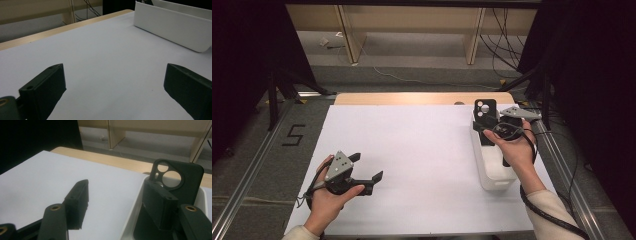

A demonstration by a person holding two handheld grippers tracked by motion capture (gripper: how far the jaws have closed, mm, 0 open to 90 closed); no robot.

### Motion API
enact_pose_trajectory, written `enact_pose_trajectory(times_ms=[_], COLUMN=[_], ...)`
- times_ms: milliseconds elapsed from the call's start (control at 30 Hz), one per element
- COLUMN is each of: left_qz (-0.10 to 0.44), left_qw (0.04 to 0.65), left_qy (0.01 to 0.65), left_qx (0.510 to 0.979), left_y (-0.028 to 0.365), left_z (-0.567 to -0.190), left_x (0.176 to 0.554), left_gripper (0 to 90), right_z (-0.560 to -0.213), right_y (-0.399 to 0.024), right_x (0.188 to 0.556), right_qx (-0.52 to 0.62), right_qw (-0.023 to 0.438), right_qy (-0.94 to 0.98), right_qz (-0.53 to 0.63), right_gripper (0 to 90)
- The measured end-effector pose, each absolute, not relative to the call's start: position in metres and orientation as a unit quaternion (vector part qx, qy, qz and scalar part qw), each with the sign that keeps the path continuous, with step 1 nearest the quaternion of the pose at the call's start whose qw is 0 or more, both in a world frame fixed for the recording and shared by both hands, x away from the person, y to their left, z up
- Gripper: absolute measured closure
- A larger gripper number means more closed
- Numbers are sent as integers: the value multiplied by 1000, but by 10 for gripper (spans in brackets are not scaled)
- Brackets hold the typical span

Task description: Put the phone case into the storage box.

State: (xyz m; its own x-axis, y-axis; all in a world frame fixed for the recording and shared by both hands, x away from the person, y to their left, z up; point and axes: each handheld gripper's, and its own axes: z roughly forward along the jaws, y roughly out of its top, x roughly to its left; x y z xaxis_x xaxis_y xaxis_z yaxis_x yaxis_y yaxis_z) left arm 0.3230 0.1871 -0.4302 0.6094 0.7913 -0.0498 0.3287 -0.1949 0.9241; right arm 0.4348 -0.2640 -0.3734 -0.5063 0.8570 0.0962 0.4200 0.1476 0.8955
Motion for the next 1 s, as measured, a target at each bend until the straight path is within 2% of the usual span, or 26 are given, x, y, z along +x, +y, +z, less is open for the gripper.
enact_pose_trajectory(times_ms=[633,1000], left_qz=[228,228], left_qw=[509,510], left_qy=[381,381], left_qx=[737,736], left_y=[188,188], left_z=[-430,-429], left_x=[323,323], left_gripper=[36,36], right_z=[-379,-380], right_y=[-266,-263], right_x=[417,404], right_qx=[420,402], right_qw=[214,210], right_qy=[729,734], right_qz=[497,505], right_gripper=[256,225])
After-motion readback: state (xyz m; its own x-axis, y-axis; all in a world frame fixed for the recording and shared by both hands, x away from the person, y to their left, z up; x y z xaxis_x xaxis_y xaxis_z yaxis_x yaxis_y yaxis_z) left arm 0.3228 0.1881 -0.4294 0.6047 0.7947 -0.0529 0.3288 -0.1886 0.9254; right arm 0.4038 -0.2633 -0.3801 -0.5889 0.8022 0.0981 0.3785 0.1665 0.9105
